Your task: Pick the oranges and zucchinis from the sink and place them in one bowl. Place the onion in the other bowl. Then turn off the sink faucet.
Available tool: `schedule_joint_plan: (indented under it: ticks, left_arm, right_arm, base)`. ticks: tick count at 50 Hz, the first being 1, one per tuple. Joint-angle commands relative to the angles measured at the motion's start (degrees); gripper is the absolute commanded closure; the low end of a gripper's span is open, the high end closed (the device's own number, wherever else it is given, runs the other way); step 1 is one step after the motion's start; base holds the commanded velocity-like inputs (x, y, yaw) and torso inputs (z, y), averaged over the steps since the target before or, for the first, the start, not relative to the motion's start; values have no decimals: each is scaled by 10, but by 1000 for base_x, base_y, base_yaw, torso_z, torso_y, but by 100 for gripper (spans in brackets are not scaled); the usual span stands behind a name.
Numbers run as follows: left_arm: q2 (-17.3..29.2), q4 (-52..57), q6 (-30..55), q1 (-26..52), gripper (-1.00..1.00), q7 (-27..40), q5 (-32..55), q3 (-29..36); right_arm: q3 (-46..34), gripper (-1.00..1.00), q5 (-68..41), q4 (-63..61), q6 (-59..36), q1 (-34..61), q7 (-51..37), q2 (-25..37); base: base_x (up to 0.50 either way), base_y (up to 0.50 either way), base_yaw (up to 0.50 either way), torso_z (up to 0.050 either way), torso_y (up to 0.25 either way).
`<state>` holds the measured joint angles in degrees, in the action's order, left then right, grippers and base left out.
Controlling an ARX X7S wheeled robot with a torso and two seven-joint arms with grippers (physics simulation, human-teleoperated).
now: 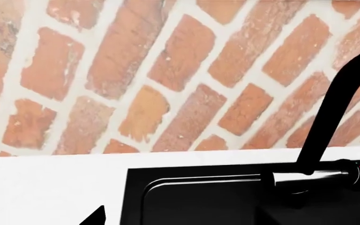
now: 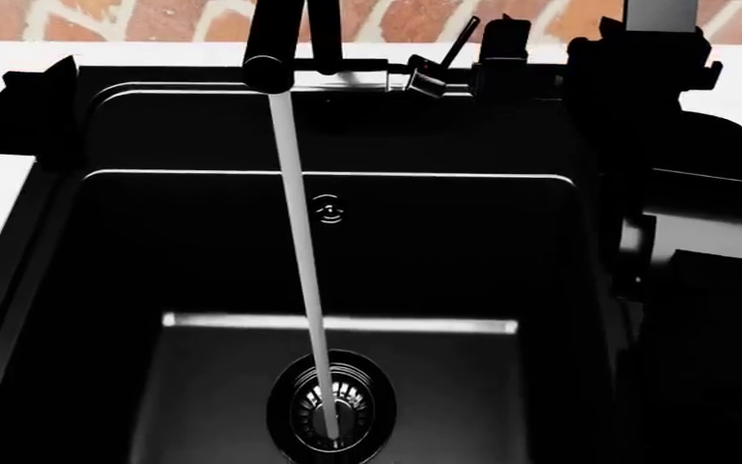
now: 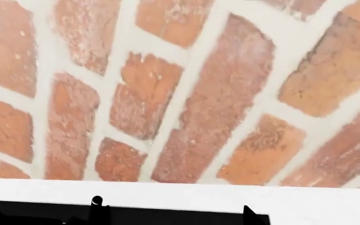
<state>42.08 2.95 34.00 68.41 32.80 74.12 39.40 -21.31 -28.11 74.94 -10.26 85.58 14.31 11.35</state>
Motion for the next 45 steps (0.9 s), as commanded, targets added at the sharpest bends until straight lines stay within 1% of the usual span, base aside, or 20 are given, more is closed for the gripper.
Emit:
schedule_joint_plan:
  ticks: [1, 11, 24, 32, 33, 34, 45]
  left_arm:
    - [0, 2, -1, -3, -100, 1, -1, 0]
    - [3, 3, -2, -4, -100, 1, -2, -1]
    - [7, 4, -2, 2, -100, 3, 0, -6]
    - [9, 2, 0, 1, -100, 8, 7, -10]
    - [9, 4, 0, 1, -100, 11, 7, -10]
    - [9, 5, 0, 1, -100, 11, 6, -10]
    - [9, 6, -1, -2, -100, 10, 5, -9]
  right_arm:
    - [84, -100, 86, 0, -7, -1, 23, -9]
    - [135, -100, 137, 0, -9, -1, 34, -14]
    - [181, -100, 183, 0, -2, 0, 52, -20]
    - [204, -100, 202, 0, 3, 2, 59, -23]
    - [210, -100, 211, 0, -11, 18, 32, -48]
    - [216, -100, 218, 0, -13, 21, 31, -52]
    - [258, -100, 260, 0, -18, 35, 41, -63]
  base:
    - [0, 0, 0, 8, -105]
    - [0, 0, 0, 7, -104]
    - [0, 0, 0, 7, -101]
    - [0, 0, 0, 0, 0]
    - [0, 0, 0, 0, 0]
    - [0, 0, 0, 0, 0]
    - [0, 0, 0, 0, 0]
